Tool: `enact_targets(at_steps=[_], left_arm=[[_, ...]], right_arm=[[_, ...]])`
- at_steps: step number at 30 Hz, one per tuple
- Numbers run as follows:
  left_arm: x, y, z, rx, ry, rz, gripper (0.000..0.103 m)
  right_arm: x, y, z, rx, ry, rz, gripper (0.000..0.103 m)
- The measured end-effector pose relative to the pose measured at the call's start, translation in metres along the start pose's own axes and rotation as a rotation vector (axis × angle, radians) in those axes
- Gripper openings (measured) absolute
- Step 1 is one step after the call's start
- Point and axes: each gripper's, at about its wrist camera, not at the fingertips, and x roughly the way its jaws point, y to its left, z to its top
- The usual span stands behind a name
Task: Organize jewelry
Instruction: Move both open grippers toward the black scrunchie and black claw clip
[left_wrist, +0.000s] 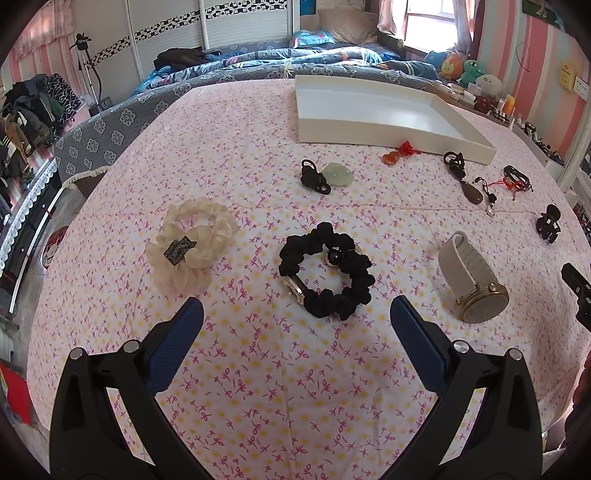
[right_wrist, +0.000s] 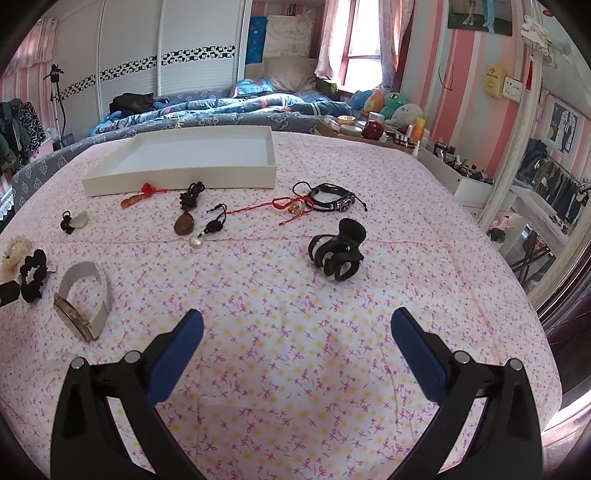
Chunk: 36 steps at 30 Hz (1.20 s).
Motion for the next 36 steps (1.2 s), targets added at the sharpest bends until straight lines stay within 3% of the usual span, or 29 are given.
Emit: enact_targets(at_steps=[17, 28, 36], left_arm=[[0.001, 0.02, -0.002, -0.053, 0.003, -0.011, 0.1], [0.004, 0.016, -0.002, -0.034, 0.01, -0.007, 0.1], [0.005, 0.014, -0.002, -0.025, 0.0, -0.007, 0.1]], right_arm=[[0.005, -0.004, -0.005, 0.02, 0.015, 0.021, 0.101], [0.005, -0.004, -0.007, 0.014, 0.001, 0.035, 0.101], [0.01, -0.009, -0.008, 0.064, 0.023, 0.1, 0.101]])
